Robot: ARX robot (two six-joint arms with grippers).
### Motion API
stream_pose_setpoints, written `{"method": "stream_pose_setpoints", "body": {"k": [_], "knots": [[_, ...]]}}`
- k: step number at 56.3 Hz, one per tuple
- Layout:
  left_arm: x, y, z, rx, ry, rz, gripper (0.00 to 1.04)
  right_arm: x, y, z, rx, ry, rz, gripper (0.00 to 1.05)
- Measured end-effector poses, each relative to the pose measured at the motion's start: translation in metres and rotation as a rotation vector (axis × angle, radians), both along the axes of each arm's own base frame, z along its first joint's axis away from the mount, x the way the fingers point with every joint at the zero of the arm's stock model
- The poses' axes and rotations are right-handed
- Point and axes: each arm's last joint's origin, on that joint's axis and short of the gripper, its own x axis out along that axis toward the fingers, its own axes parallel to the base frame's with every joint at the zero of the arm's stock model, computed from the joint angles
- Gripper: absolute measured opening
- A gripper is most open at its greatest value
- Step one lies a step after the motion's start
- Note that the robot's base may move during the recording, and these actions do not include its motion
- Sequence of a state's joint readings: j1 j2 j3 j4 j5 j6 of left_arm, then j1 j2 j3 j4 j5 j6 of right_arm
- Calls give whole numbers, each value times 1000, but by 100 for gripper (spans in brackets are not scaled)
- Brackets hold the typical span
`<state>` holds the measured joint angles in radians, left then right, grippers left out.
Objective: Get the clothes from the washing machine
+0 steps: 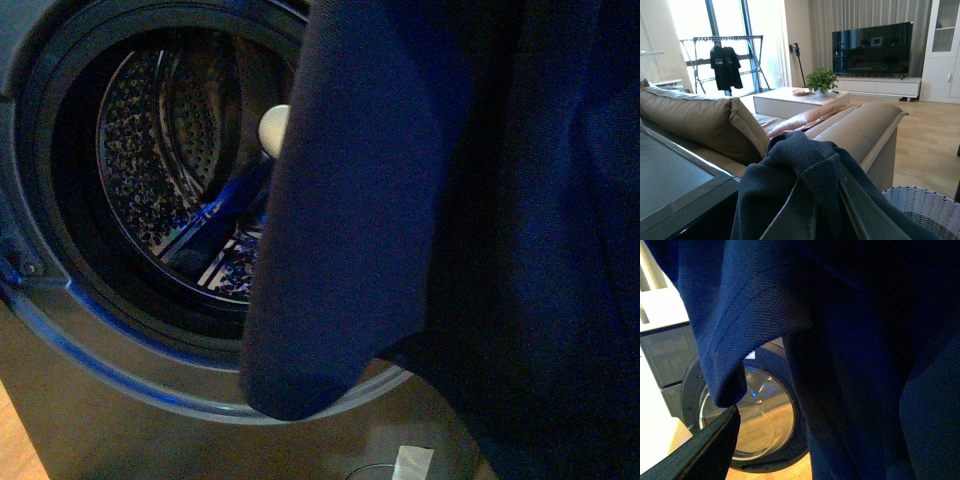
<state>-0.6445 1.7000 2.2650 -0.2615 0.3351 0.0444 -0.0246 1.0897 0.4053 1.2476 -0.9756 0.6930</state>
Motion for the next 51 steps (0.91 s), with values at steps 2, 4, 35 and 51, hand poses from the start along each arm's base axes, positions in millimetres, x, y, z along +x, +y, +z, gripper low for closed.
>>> {"method": "stream_pose_setpoints", "body": {"k": [2, 4, 35, 51], "knots": [[0, 0, 0, 0, 0, 0, 6, -1, 3, 0, 5, 3, 2, 97], [0, 0, 0, 0, 0, 0, 6, -2, 5, 0, 6, 6, 2, 97], [0, 0, 0, 0, 0, 1, 6, 35, 52, 0, -25, 7, -178, 97], [0, 0, 0, 0, 0, 2, 6, 45, 76, 10, -34, -54, -303, 97]]}}
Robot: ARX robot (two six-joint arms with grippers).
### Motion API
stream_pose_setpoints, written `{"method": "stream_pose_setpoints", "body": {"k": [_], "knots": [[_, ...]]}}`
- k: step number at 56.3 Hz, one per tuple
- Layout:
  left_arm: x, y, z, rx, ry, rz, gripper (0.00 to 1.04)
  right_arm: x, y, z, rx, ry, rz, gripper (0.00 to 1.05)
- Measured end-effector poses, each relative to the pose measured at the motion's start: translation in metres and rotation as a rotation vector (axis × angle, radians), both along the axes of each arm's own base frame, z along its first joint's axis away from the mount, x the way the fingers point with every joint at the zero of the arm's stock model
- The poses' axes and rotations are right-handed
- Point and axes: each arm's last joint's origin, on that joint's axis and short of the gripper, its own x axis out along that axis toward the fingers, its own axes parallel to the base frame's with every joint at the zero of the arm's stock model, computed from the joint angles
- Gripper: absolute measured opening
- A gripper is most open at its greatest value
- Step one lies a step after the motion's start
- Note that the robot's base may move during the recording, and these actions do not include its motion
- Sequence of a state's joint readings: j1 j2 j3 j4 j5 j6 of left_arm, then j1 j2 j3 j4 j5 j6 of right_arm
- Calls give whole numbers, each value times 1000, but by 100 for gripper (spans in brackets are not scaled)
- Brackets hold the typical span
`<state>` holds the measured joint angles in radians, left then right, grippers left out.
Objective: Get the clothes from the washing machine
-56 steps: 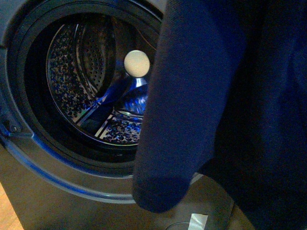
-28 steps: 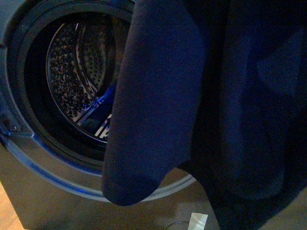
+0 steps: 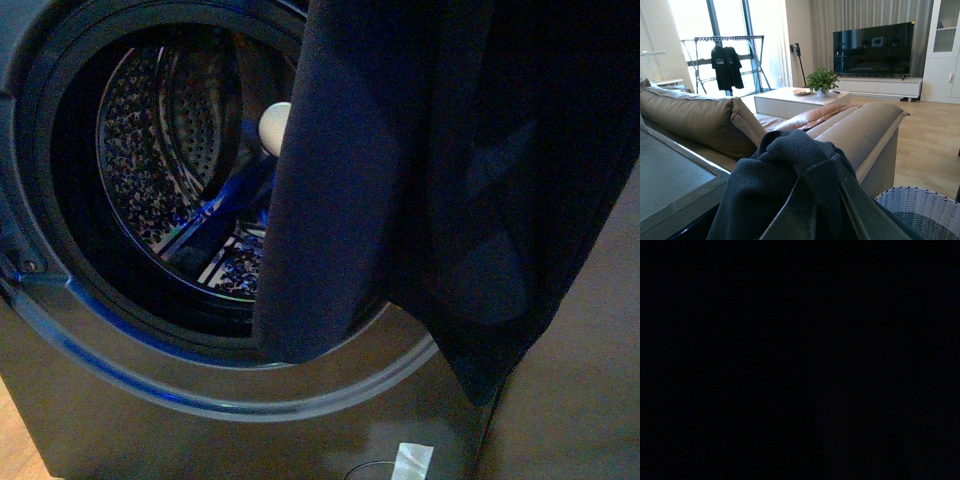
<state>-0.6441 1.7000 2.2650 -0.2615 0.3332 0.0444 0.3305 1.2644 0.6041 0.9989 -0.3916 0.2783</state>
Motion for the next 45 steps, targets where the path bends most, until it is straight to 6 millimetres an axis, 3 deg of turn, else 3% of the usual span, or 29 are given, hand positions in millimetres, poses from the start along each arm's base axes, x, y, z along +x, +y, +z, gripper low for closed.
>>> {"method": "stream_pose_setpoints", "body": {"k": [15, 24, 34, 40, 45], "knots": [[0, 0, 0, 0, 0, 0, 6, 3, 4, 4, -38, -79, -166, 65], [0, 0, 0, 0, -1, 0, 6, 5, -9, 13, -43, -172, -275, 44], [-1, 0, 1, -3, -3, 0, 6, 7, -33, 38, -19, -289, -378, 19], [-1, 1, 2, -5, -5, 0, 22, 4, -49, 57, -5, -362, -413, 5], [-2, 1, 3, -6, -7, -1, 36, 0, -62, 72, 12, -408, -434, 4]]}}
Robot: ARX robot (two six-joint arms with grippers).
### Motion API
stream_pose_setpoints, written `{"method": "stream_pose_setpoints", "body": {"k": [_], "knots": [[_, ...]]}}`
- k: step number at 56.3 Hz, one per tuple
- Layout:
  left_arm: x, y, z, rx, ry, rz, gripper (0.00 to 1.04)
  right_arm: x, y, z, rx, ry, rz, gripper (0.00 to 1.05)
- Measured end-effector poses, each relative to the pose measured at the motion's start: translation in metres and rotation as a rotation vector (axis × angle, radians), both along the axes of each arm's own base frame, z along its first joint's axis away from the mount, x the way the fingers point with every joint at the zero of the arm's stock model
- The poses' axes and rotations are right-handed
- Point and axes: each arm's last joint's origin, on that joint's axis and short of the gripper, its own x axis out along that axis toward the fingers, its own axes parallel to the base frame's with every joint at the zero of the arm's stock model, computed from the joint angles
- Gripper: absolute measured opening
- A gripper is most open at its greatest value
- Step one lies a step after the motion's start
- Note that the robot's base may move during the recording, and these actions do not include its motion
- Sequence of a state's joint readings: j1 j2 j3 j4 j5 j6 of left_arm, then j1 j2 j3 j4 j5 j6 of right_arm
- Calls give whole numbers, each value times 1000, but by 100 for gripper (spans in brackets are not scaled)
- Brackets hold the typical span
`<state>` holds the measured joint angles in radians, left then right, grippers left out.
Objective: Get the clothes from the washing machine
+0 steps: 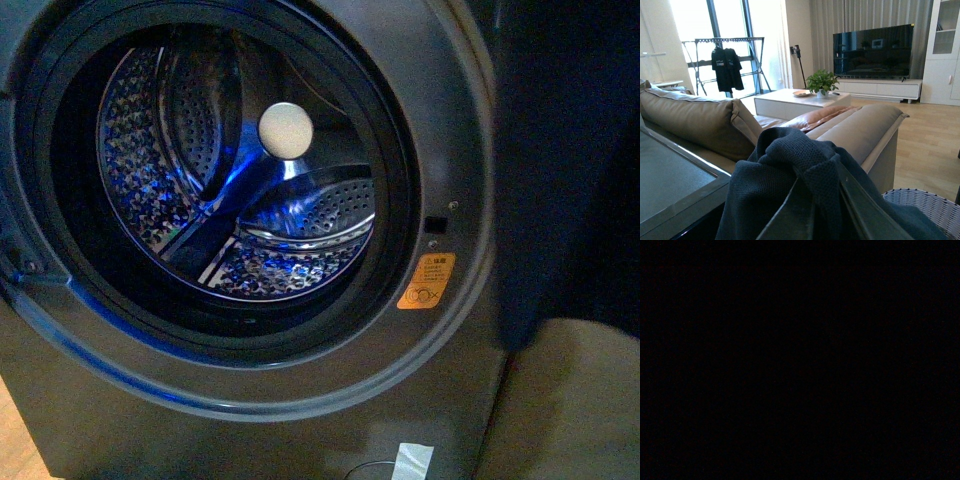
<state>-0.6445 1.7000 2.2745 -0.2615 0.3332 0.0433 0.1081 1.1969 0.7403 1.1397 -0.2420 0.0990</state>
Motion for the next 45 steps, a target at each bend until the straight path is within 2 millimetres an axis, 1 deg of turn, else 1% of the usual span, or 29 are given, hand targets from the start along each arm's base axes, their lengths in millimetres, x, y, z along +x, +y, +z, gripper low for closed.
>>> {"method": "stream_pose_setpoints", "body": {"k": [2, 5, 7, 10, 11, 16, 18, 21, 24, 30, 35, 41, 44, 45], "knots": [[0, 0, 0, 0, 0, 0, 39, -1, -3, 4, 5, -11, -2, 4], [0, 0, 0, -1, -2, 0, 48, -4, -9, 11, 15, -31, -8, 4], [0, 0, 0, -1, -1, 0, 52, -6, -14, 17, 24, -46, -17, 4], [0, 0, 0, -1, -1, 0, 61, -9, -21, 26, 43, -64, -24, 4], [0, 0, 0, -1, -1, 0, 63, -11, -24, 30, 53, -74, -30, 4], [0, 0, 0, -1, -1, 0, 79, -18, -42, 49, 100, -121, -60, 4], [0, 0, 0, -1, -1, 0, 82, -20, -46, 54, 111, -130, -68, 4], [0, 0, 0, -1, -1, -1, 93, -26, -60, 67, 139, -160, -93, 4], [0, 0, 0, 0, -2, 0, 99, -29, -69, 75, 162, -172, -103, 4], [0, 0, 1, -1, -2, 0, 98, -35, -86, 90, 192, -180, -123, 4], [0, 0, 1, -1, -3, 0, 98, -40, -109, 103, 208, -181, -149, 4], [-1, 0, 1, -1, -3, 0, 98, -42, -130, 107, 191, -165, -177, 4], [-1, 0, 1, -2, -3, 0, 98, -43, -145, 108, 190, -153, -202, 4], [-1, 0, 1, -2, -3, 0, 98, -45, -153, 109, 192, -152, -223, 4]]}}
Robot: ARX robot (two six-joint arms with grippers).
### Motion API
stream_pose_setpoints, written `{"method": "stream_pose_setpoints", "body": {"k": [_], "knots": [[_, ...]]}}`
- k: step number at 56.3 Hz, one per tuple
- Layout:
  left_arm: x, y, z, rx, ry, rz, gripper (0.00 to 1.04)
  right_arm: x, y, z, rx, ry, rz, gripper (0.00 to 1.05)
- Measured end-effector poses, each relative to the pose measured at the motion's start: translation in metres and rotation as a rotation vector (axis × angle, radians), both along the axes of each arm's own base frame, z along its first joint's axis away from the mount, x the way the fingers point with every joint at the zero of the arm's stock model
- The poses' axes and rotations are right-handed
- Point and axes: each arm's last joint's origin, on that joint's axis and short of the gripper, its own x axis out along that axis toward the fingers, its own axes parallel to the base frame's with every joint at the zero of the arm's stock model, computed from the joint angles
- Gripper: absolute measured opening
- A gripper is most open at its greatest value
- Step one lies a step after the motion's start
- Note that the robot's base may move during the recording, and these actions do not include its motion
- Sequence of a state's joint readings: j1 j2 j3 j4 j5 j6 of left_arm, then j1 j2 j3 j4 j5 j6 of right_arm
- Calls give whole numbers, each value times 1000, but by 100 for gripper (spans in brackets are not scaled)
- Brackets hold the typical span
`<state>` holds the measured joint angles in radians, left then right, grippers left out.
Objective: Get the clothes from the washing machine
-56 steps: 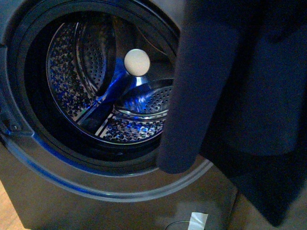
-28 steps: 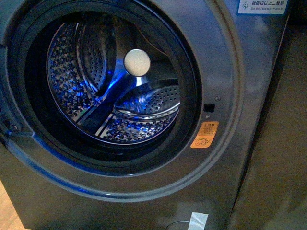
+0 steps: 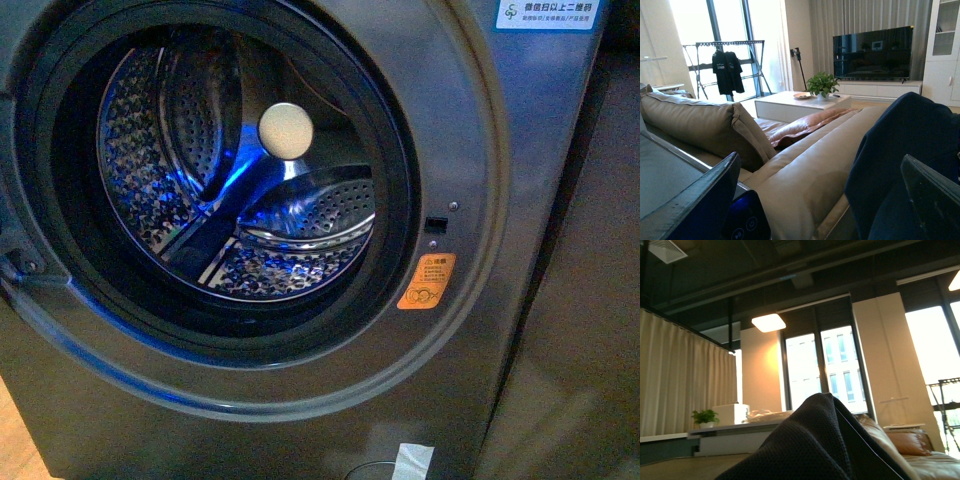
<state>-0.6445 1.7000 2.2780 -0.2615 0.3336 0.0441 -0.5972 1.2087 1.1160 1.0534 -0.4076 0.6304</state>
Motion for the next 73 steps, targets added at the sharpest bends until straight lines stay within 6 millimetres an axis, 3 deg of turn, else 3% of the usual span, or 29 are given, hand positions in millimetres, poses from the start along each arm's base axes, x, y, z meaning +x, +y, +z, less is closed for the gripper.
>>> {"method": "stream_pose_setpoints", "body": {"k": [10, 18, 30, 35, 38, 50, 56, 69, 73], "knots": [[0, 0, 0, 0, 0, 0, 98, -23, -59, 3, 18, 84, -150, 4], [0, 0, 0, 0, -1, 0, 98, -28, -97, -20, 79, 302, -198, 4], [0, 0, 0, -1, -2, 0, 98, -34, -168, -82, 234, 542, -348, 4], [0, 0, 0, -1, -1, 0, 98, -42, -207, -128, 384, 702, -396, 4], [0, 0, 0, -1, -2, 0, 98, -42, -216, -148, 445, 794, -374, 4], [0, 0, 0, -1, -1, 0, 98, -40, -235, -241, 751, 1168, -299, 36], [0, 0, 0, -1, -1, 0, 98, -42, -235, -276, 835, 1303, -287, 54], [-1, 1, 1, -2, -3, 0, 98, -45, -222, -295, 836, 1338, -254, 96], [-1, 1, 1, -2, -3, 0, 98, -43, -216, -284, 791, 1283, -240, 98]]}}
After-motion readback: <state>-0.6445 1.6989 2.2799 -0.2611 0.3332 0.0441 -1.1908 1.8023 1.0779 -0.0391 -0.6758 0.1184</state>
